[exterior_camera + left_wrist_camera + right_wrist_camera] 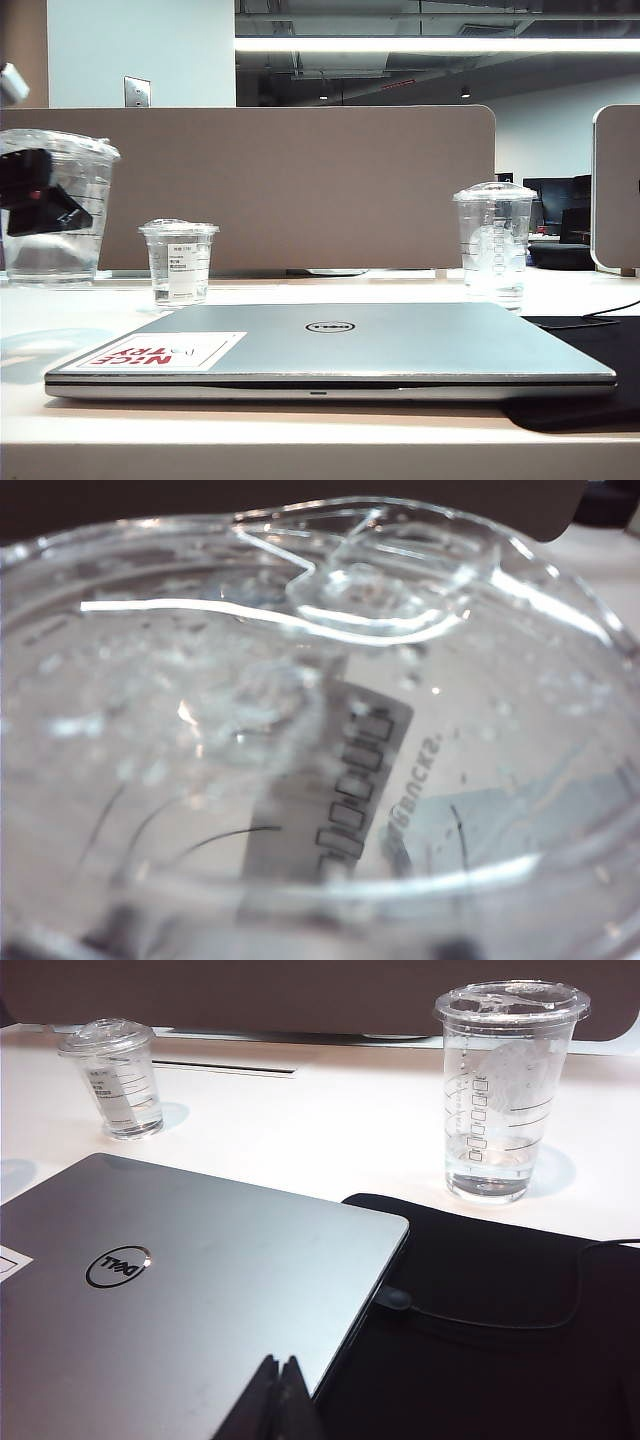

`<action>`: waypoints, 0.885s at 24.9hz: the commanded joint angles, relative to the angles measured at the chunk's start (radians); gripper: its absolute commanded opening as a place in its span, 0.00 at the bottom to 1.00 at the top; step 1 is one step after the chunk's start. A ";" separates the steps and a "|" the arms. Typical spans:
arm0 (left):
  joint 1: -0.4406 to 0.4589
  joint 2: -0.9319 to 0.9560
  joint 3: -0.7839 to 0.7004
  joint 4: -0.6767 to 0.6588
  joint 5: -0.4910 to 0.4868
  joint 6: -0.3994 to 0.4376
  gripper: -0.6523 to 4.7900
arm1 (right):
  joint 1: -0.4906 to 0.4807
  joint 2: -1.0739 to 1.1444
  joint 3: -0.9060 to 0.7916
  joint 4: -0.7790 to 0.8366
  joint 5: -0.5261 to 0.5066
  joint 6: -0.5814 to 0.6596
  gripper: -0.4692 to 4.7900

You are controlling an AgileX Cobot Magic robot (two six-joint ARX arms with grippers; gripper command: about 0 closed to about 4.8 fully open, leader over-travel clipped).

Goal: Pick up the coffee cup on the middle and place it on the left side of the laptop.

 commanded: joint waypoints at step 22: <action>0.019 0.392 -0.061 0.428 0.080 -0.027 0.75 | 0.001 0.000 -0.004 0.017 0.000 -0.001 0.08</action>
